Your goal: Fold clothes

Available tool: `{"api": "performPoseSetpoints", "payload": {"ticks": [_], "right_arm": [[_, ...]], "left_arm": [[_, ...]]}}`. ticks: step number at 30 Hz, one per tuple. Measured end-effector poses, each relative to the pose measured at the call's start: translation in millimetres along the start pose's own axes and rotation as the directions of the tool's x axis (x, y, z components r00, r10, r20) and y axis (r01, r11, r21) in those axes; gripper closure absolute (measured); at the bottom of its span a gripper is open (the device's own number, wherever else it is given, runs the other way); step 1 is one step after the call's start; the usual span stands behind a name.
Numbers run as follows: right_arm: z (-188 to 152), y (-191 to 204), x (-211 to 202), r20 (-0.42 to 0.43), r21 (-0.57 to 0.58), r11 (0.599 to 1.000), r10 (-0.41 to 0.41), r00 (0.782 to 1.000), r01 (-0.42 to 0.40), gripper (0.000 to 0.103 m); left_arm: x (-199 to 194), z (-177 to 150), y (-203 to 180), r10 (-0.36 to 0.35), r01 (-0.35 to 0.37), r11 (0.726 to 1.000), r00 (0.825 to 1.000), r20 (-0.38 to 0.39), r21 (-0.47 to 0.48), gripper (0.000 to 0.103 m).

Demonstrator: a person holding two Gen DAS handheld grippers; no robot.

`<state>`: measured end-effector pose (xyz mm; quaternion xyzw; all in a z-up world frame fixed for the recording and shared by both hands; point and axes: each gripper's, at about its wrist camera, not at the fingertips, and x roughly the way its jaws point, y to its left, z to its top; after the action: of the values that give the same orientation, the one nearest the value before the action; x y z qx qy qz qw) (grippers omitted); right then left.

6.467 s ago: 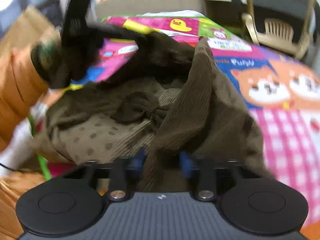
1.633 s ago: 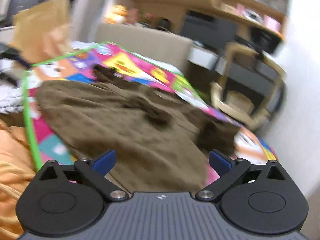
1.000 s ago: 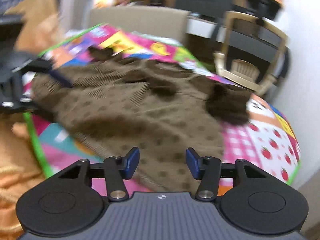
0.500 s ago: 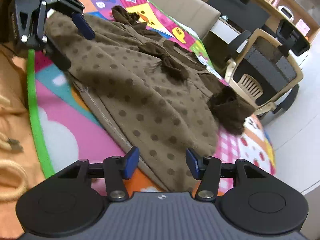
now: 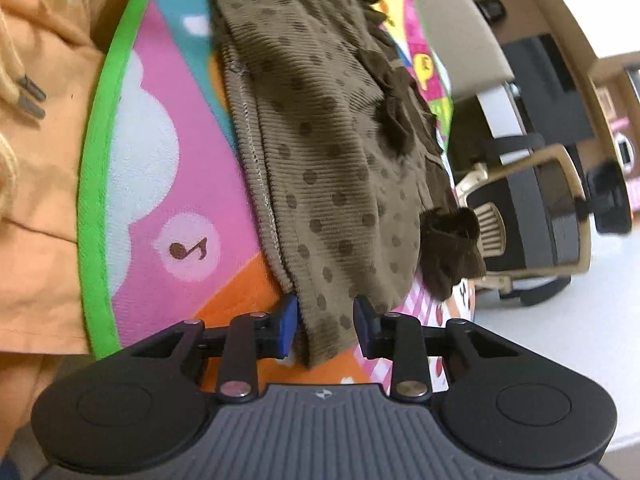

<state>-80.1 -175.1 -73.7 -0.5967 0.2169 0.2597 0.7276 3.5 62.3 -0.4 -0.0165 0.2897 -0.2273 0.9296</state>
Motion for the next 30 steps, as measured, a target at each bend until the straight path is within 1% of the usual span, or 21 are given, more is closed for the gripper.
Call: {"api": "performPoseSetpoints", "payload": {"ticks": [1, 2, 3, 6, 9, 11, 13, 17, 20, 23, 24, 26, 28, 30], "right_arm": [[0.9, -1.5, 1.9, -0.005, -0.004, 1.000, 0.008, 1.000, -0.008, 0.088], [1.8, -2.9, 3.7, -0.009, -0.007, 1.000, 0.012, 1.000, -0.012, 0.096], [2.2, -4.0, 5.4, -0.011, -0.002, 1.000, 0.001, 1.000, -0.001, 0.098], [1.4, -8.8, 3.9, -0.011, 0.027, 0.999, -0.031, 0.999, 0.031, 0.099], [-3.5, -15.6, -11.0, -0.015, 0.059, 0.996, -0.062, 0.998, 0.063, 0.099], [-7.5, -18.3, -20.1, -0.026, 0.076, 0.994, -0.072, 0.997, 0.074, 0.102], [-12.7, -17.3, -25.7, -0.045, 0.091, 0.993, -0.069, 0.997, 0.073, 0.102], [-22.2, -10.0, -23.8, -0.073, 0.130, 0.991, -0.028, 0.997, 0.037, 0.102], [-23.5, -18.9, -28.9, -0.027, 0.205, 0.978, 0.025, 0.999, -0.019, 0.102], [-20.7, -38.4, -36.6, 0.043, 0.294, 0.954, 0.053, 0.998, -0.063, 0.101], [-17.9, -46.1, -38.9, 0.075, 0.316, 0.945, 0.059, 0.995, -0.080, 0.099], [-10.6, -63.1, -39.7, 0.138, 0.351, 0.930, 0.066, 0.988, -0.111, 0.087], [-1.9, -81.2, -37.6, 0.201, 0.377, 0.916, 0.067, 0.977, -0.140, 0.057], [7.8, -100.3, -31.1, 0.266, 0.407, 0.895, 0.074, 0.961, -0.181, 0.051]], "left_arm": [[-5.1, 2.5, 4.1, 0.011, -0.011, 1.000, 1.000, 0.018, -0.022, 0.004], [-10.1, 5.0, 8.3, 0.023, -0.021, 0.999, 0.999, 0.036, -0.045, 0.004], [-15.2, 7.2, 12.6, 0.033, -0.030, 0.998, 0.998, 0.054, -0.063, 0.004], [-29.1, 14.0, 25.6, 0.069, -0.058, 0.993, 0.992, 0.104, -0.107, 0.004], [-39.5, 18.4, 36.6, 0.098, -0.082, 0.989, 0.986, 0.132, -0.126, 0.004], [-46.5, 18.3, 43.0, 0.104, -0.084, 0.987, 0.984, 0.143, -0.140, 0.004], [-52.6, 16.6, 48.2, 0.101, -0.078, 0.985, 0.984, 0.150, -0.154, 0.004], [-54.4, 4.3, 52.4, 0.062, -0.047, 0.988, 0.993, 0.104, -0.146, 0.004], [-47.3, -6.4, 52.6, 0.035, -0.031, 0.992, 0.999, 0.028, -0.120, 0.004], [-38.6, -15.8, 54.7, 0.029, -0.034, 0.994, 0.999, -0.046, -0.102, 0.003], [-34.9, -17.5, 56.3, 0.037, -0.044, 0.994, 0.997, -0.071, -0.101, 0.003], [-30.8, -15.8, 60.4, 0.056, -0.066, 0.993, 0.993, -0.103, -0.096, 0.003], [-30.1, -6.0, 66.4, 0.066, -0.075, 0.992, 0.993, -0.098, -0.097, 0.003], [-26.8, 9.6, 75.4, 0.086, -0.095, 0.989, 0.993, -0.081, -0.113, 0.003]]}}
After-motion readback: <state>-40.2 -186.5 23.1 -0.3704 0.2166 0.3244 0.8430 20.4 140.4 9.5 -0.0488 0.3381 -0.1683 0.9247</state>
